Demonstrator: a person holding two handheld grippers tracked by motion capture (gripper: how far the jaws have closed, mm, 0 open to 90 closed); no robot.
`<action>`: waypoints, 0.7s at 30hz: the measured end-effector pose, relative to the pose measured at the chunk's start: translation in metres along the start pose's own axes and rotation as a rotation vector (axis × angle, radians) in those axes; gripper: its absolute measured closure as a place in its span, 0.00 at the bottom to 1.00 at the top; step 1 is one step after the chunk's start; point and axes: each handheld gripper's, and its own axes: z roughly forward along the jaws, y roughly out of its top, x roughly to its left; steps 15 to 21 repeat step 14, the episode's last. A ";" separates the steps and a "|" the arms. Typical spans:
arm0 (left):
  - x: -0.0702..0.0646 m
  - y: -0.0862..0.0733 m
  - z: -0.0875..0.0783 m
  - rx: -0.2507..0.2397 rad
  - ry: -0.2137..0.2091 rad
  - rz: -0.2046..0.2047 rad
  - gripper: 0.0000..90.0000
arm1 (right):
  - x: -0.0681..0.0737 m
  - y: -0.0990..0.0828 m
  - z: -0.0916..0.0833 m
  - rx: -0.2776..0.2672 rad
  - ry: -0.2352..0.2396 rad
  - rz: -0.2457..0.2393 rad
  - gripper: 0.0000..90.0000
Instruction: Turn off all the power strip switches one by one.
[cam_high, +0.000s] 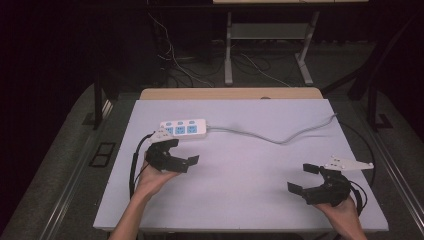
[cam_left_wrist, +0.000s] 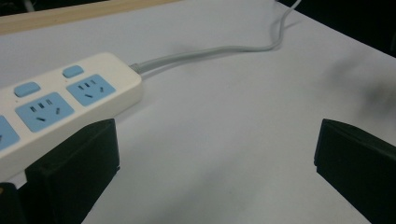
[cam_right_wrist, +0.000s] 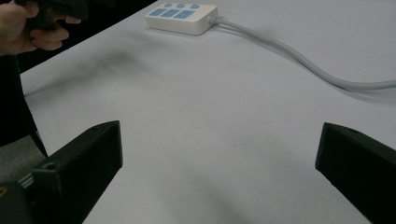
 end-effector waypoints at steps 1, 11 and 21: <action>-0.002 -0.003 -0.002 -0.006 -0.002 -0.002 0.00 | 0.000 0.000 0.000 0.001 0.001 0.001 0.01; -0.018 -0.030 -0.022 -0.053 -0.034 -0.001 0.00 | 0.002 -0.001 0.000 0.001 0.008 0.007 0.01; -0.020 -0.033 -0.024 -0.059 -0.045 0.002 0.00 | 0.003 -0.002 0.001 0.001 0.008 0.008 0.01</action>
